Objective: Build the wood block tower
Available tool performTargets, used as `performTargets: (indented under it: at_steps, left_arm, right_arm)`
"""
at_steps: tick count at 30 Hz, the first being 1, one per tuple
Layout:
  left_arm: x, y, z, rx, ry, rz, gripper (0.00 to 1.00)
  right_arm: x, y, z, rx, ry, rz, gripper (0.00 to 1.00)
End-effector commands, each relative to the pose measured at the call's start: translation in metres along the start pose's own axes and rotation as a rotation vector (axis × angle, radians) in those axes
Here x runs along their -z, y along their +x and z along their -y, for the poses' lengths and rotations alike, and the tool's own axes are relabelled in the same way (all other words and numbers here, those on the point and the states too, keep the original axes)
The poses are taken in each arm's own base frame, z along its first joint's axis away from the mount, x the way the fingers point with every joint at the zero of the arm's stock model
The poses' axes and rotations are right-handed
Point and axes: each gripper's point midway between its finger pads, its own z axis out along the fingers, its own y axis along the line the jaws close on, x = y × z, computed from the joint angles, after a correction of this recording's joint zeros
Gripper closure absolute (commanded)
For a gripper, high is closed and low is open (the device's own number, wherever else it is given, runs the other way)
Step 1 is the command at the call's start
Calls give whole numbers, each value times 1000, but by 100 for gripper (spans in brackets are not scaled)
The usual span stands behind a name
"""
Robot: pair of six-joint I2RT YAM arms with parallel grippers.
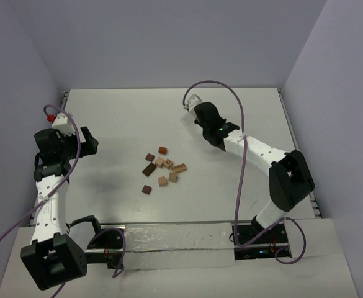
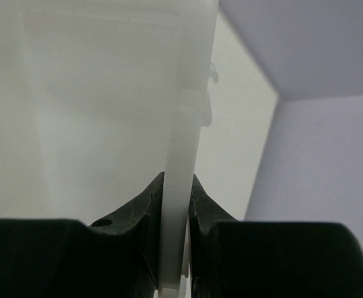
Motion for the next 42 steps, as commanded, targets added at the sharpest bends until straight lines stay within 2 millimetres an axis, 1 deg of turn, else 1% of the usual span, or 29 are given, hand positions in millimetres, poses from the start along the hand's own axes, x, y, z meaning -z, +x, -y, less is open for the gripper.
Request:
performTargets:
  at_steps: [1, 3, 5, 6, 7, 8, 9, 10, 11, 12, 15, 17, 19, 21, 22, 23, 27, 31, 34, 38, 42]
  left_arm:
    - [10, -20, 10, -43, 50, 68, 1]
    - [9, -19, 10, -44, 50, 67, 1]
    - [9, -19, 9, -43, 47, 66, 1]
    - [9, -19, 9, -43, 48, 67, 1]
    - [9, -19, 9, -44, 51, 66, 1]
    - [8, -19, 10, -47, 55, 66, 1]
    - [8, -18, 10, -49, 57, 65, 1]
    - [8, -18, 11, -49, 59, 64, 1]
    - [8, -18, 11, -49, 62, 64, 1]
    - [8, -18, 12, -50, 65, 64, 1]
    - [8, -17, 12, -54, 69, 64, 1]
    - [7, -17, 12, -55, 70, 63, 1]
    - [7, -17, 12, -55, 72, 63, 1]
    - [7, -16, 13, -55, 76, 62, 1]
    - [7, -16, 13, -56, 77, 62, 1]
    - [7, -16, 13, -56, 76, 61, 1]
    - [7, -16, 13, -57, 75, 59, 1]
    - [6, -15, 11, -54, 68, 57, 1]
    - [5, -15, 10, -53, 64, 55, 1]
    - [3, -14, 10, -51, 66, 48, 1]
    - [3, -13, 10, -48, 65, 46, 1]
  right_arm:
    - [4, 62, -13, -150, -237, -183, 100]
    - [-4, 76, -4, -203, -278, -216, 100]
    - [-15, 88, 11, -279, -338, -235, 100]
    - [-18, 98, 24, -303, -322, -258, 100]
    - [-25, 116, 33, -344, -339, -294, 100]
    - [-30, 120, 36, -362, -374, -300, 100]
    - [-37, 132, 58, -409, -348, -314, 100]
    - [-42, 145, 61, -429, -362, -347, 100]
    - [-47, 160, 72, -465, -373, -358, 100]
    - [-52, 169, 78, -485, -388, -365, 100]
    - [-65, 191, 94, -521, -413, -399, 100]
    - [-78, 213, 106, -564, -428, -422, 100]
    - [-83, 224, 111, -591, -448, -431, 100]
    - [-93, 242, 120, -623, -447, -453, 100]
    - [-100, 248, 121, -631, -448, -458, 100]
    - [-100, 257, 125, -644, -447, -469, 100]
    - [-114, 278, 132, -688, -450, -488, 100]
    - [-124, 289, 139, -725, -427, -491, 100]
    - [-127, 295, 139, -738, -423, -495, 100]
    - [-132, 298, 135, -731, -429, -493, 100]
    - [-134, 303, 131, -728, -437, -502, 93]
